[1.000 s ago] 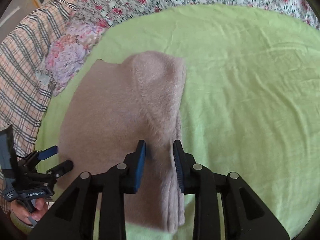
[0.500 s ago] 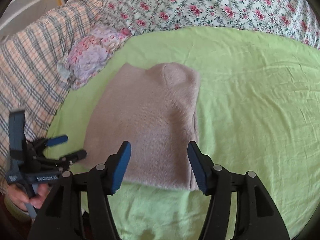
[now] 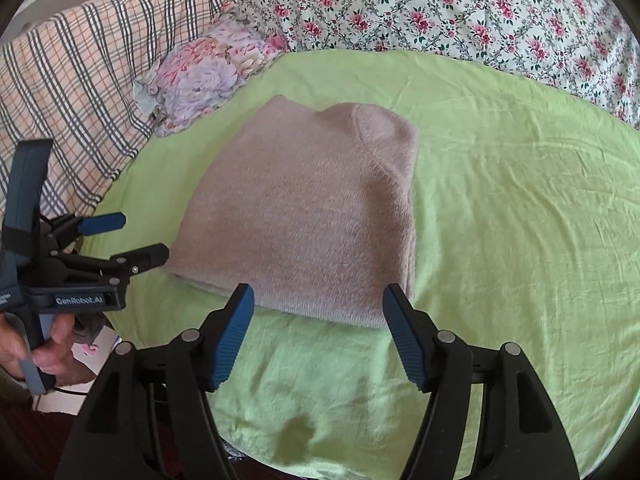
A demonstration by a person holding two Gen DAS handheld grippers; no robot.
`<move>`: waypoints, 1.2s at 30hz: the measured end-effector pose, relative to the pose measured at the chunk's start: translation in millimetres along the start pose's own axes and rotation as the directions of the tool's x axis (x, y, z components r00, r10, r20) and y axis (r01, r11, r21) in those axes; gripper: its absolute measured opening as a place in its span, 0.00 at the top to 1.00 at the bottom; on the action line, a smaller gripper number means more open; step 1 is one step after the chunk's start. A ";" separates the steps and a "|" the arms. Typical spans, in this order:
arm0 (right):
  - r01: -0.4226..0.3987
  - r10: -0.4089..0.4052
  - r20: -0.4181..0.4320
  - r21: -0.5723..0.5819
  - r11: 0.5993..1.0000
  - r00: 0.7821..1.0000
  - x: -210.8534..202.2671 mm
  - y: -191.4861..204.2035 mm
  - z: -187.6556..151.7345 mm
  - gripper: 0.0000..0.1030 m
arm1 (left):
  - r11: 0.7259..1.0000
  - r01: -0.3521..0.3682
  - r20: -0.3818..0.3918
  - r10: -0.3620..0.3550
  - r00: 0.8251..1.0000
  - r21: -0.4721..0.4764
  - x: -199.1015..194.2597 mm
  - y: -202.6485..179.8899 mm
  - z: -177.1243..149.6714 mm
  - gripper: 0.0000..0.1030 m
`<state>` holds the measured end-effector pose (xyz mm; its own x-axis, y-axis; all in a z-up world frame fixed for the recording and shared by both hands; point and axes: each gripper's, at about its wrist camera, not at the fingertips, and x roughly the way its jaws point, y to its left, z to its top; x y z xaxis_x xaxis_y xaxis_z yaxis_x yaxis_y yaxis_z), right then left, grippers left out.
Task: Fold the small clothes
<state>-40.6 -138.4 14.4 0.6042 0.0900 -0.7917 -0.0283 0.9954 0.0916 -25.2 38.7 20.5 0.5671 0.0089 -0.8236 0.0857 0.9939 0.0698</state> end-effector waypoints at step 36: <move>-0.021 0.021 -0.024 -0.032 0.999 0.999 23.6 5.0 23.2 0.18 | 1.000 -0.003 0.002 0.003 1.000 0.023 16.9 -1.6 20.5 0.09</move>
<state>-8.0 -132.0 10.2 0.5838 0.1113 -0.8042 -0.0663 0.9938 0.0894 1.0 34.9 18.0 0.5692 0.0115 -0.8221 0.1031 0.9910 0.0853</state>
